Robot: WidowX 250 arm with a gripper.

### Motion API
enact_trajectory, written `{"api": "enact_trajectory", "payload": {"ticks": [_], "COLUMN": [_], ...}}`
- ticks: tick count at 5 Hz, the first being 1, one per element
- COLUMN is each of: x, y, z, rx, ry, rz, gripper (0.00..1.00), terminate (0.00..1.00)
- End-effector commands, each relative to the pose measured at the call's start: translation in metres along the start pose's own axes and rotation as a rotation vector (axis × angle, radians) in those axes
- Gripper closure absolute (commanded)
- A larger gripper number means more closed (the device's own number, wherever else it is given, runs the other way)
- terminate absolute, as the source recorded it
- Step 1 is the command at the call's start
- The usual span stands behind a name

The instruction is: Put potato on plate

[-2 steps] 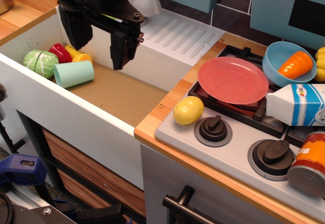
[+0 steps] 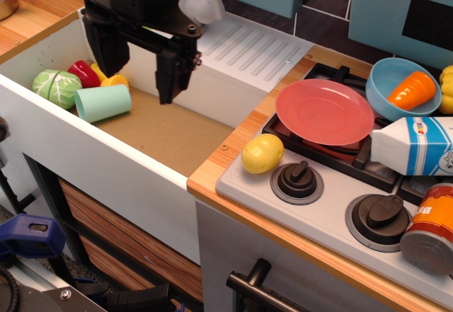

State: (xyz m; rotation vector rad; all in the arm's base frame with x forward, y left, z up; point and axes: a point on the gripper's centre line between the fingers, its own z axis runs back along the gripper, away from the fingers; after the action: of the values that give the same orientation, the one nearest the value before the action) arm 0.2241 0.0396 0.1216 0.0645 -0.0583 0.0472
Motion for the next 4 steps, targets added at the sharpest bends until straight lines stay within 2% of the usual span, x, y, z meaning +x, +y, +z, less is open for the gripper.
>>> {"api": "enact_trajectory", "payload": {"ticks": [1,2,4], "x": [0.021,0.029,0.049], "y": [-0.030,-0.052,-0.057], "z": [-0.005,-0.020,-0.039], "rx": [-0.030,-0.035,-0.049], "ry": [-0.075,-0.102,-0.134], "rz": [-0.017,0.001,-0.014], "gripper": [0.00,0.00,0.00], "terminate": [0.00,0.00,0.00]}}
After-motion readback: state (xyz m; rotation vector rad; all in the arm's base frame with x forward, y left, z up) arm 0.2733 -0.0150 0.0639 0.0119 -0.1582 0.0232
